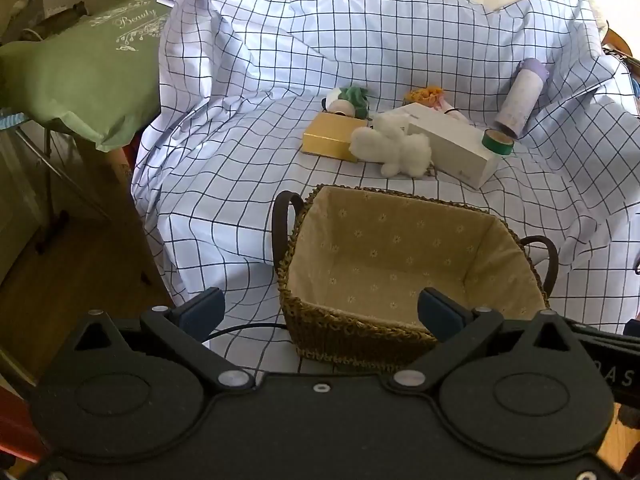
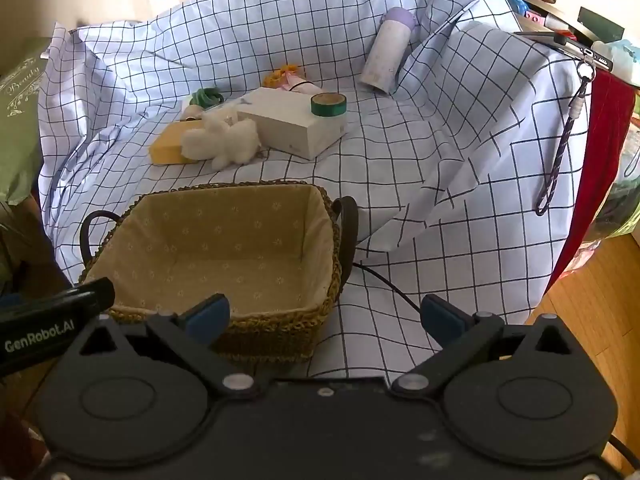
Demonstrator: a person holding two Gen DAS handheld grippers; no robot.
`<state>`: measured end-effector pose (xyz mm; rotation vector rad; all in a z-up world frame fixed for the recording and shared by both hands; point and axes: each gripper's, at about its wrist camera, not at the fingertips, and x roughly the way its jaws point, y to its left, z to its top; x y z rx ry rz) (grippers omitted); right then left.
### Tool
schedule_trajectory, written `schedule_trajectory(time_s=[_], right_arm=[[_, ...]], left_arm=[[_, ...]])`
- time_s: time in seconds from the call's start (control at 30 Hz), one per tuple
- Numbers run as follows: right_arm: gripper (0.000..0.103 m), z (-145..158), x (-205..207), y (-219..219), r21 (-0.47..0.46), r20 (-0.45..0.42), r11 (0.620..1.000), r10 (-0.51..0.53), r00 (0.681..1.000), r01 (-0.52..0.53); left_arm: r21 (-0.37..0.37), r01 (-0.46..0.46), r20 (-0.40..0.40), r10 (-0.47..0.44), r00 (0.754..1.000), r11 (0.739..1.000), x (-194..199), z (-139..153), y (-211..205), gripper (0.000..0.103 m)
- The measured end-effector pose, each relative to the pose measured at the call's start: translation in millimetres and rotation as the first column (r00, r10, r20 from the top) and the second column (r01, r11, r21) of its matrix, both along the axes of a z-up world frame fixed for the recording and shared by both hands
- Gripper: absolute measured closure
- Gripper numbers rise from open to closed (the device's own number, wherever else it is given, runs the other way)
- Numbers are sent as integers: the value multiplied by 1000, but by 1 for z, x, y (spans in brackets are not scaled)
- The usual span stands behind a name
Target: Organize soft objects
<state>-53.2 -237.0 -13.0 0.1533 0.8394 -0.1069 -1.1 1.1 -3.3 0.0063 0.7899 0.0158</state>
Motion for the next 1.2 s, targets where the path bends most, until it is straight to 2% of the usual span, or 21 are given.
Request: schedule_trajectory(time_s=[1.2], right_arm=[[1, 0, 3, -1, 15, -21, 1000, 4, 1000, -4]], left_arm=[[-5, -6, -14, 6, 1000, 1000, 2, -2, -1, 3]])
